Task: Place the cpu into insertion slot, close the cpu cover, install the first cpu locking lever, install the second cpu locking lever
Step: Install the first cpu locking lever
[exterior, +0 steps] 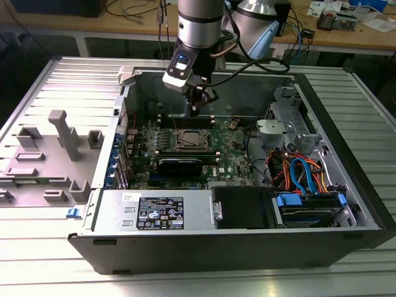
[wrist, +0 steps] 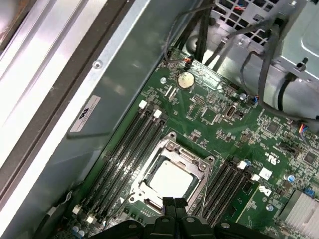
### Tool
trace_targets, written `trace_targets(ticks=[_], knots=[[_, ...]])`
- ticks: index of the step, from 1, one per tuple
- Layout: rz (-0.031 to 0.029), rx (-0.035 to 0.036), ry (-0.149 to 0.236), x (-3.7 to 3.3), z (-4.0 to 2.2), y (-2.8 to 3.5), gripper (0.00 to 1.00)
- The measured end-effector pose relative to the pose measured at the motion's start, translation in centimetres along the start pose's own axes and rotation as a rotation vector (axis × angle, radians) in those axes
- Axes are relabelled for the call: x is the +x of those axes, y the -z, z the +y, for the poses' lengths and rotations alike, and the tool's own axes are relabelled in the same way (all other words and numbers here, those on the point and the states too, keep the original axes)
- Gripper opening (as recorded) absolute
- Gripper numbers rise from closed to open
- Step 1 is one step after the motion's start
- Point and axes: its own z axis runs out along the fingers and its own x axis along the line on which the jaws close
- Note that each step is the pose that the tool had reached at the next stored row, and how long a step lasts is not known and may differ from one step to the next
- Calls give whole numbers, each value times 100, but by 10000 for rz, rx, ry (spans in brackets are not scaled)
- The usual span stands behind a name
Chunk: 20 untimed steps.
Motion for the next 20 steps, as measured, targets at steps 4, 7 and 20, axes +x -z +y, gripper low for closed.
trace_targets(ticks=[4,7,20], knots=[[-1,5,892,1,1,0,11],[-1,7,1262,1,1,0,11],[-3,17,3103,2,1,0,11]])
